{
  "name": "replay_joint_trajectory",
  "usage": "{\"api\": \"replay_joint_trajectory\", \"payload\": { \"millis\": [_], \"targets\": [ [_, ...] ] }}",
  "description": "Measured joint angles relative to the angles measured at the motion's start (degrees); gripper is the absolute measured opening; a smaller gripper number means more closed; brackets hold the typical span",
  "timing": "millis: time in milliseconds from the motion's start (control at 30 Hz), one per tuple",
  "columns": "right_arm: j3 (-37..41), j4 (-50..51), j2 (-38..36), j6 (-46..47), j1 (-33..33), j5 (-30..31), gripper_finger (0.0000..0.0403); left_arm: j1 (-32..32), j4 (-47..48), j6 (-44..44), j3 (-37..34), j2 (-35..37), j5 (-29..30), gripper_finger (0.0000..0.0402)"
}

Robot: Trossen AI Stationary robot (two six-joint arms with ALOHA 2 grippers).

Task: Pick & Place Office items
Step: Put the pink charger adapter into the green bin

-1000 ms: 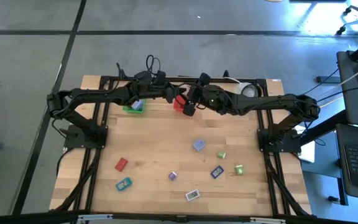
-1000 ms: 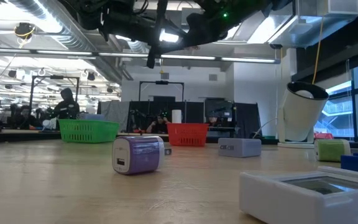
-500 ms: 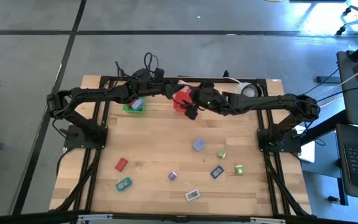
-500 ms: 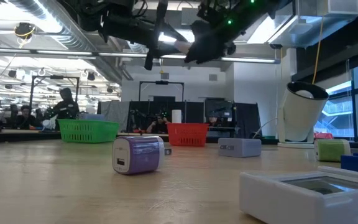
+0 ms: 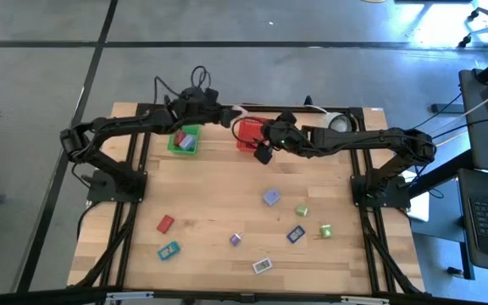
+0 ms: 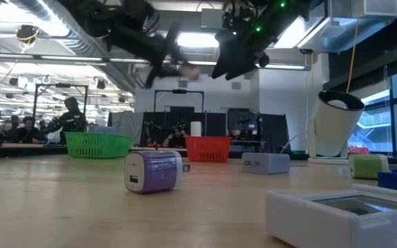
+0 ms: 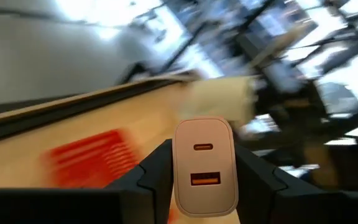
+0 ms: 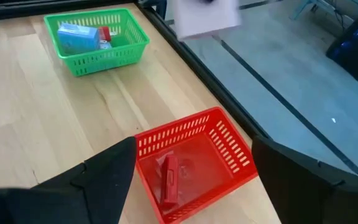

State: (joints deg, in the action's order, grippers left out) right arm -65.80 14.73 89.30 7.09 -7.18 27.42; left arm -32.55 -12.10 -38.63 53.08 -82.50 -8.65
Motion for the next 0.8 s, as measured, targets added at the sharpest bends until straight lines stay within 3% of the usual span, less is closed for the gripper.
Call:
{"api": "replay_joint_trajectory", "payload": {
  "millis": [233, 400, 533, 667, 800],
  "targets": [
    [0.0, 1.76, 0.0, 1.47, 0.09, 0.0, 0.032, -8.68, 27.27, 7.14, -0.02, 3.78, 1.99, 0.0122],
    [0.02, 2.22, -0.02, 1.47, 0.09, 0.0, 0.032, -11.53, 43.85, 15.12, -0.04, 6.32, 9.18, 0.0123],
    [0.0, 2.2, -0.02, 1.24, -0.17, 0.02, 0.032, -12.28, 47.14, 16.65, -2.47, 6.98, 19.79, 0.0124],
    [0.0, 2.18, -0.02, 1.08, -1.06, 0.02, 0.032, -12.11, 45.97, 15.52, -6.5, 6.93, 19.59, 0.0124],
    [0.0, 2.01, -0.01, 1.06, -1.96, 0.02, 0.032, -11.65, 46.04, 13.13, -9.07, 6.93, 24.2, 0.0124]
  ]
}}
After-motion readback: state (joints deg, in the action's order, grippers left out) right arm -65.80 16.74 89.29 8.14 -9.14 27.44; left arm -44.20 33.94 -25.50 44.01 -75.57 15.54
